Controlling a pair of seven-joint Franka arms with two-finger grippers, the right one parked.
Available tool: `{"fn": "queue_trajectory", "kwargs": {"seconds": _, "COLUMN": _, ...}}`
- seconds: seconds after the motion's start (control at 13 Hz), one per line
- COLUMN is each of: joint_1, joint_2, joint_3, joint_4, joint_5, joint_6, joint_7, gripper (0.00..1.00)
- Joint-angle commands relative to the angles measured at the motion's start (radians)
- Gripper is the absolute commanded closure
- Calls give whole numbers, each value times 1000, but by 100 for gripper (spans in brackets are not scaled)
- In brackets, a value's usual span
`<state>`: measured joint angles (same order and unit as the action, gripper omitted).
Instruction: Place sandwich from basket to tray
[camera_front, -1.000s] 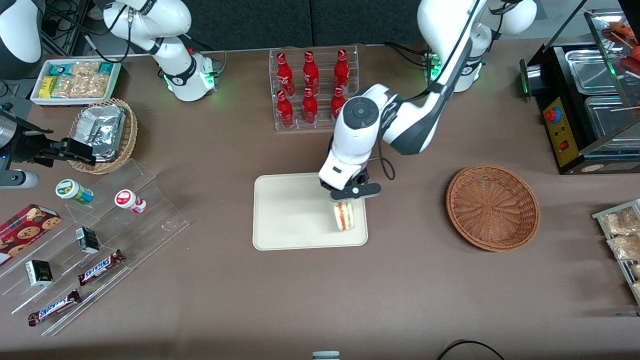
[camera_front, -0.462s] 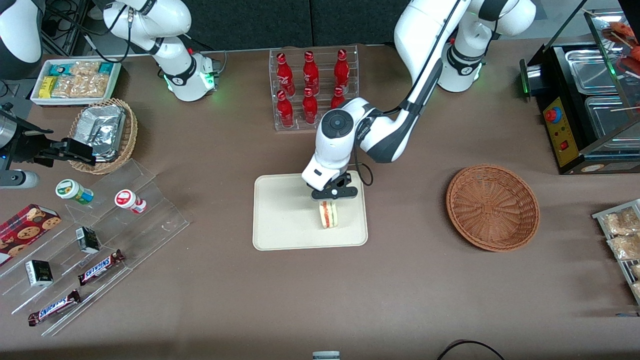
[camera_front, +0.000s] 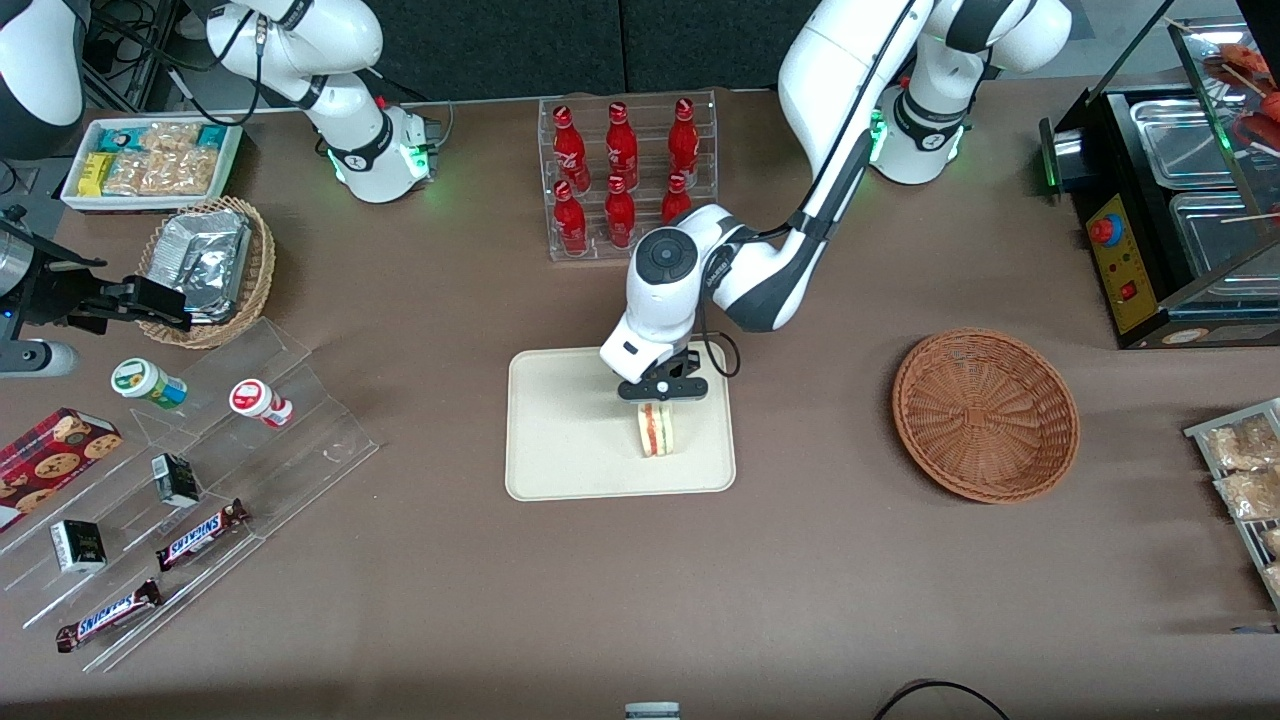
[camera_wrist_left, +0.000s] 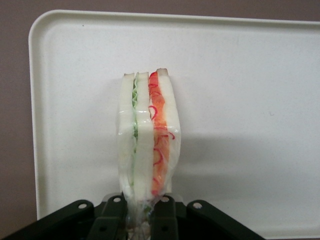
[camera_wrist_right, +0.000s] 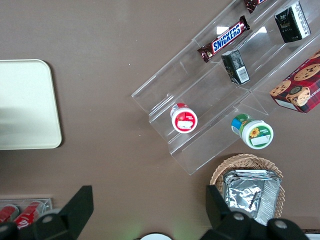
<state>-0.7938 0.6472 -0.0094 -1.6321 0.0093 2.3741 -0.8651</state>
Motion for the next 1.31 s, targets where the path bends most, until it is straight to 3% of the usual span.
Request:
{"fn": "queue_trajectory", "kwargs": {"seconds": 0.0, "joint_1": -13, "joint_2": 20, "joint_3": 12, "joint_4": 29, "joint_5": 12, "joint_6": 14, "joint_7": 6, "gripper": 67}}
{"fn": "queue_trajectory", "kwargs": {"seconds": 0.08, "joint_1": -15, "joint_2": 20, "joint_3": 12, "joint_4": 28, "joint_5": 12, "joint_6": 13, "joint_7": 9, "gripper": 34}}
{"fn": "queue_trajectory", "kwargs": {"seconds": 0.15, "joint_1": -15, "joint_2": 22, "joint_3": 12, "joint_4": 29, "joint_5": 14, "joint_6": 13, "joint_7": 9, "gripper": 12}}
{"fn": "queue_trajectory", "kwargs": {"seconds": 0.23, "joint_1": -15, "joint_2": 20, "joint_3": 12, "joint_4": 29, "joint_5": 15, "joint_6": 8, "joint_7": 6, "gripper": 2}}
{"fn": "queue_trajectory", "kwargs": {"seconds": 0.38, "joint_1": -12, "joint_2": -6, "joint_3": 14, "joint_4": 31, "joint_5": 12, "joint_6": -19, "joint_7": -8, "gripper": 1}}
{"fn": "queue_trajectory", "kwargs": {"seconds": 0.69, "joint_1": 42, "joint_2": -167, "joint_3": 19, "joint_4": 43, "joint_5": -2, "joint_6": -231, "joint_7": -29, "gripper": 1}}
{"fn": "queue_trajectory", "kwargs": {"seconds": 1.23, "joint_1": 247, "joint_2": -472, "joint_3": 19, "joint_4": 69, "joint_5": 6, "joint_6": -629, "joint_7": -14, "gripper": 1}}
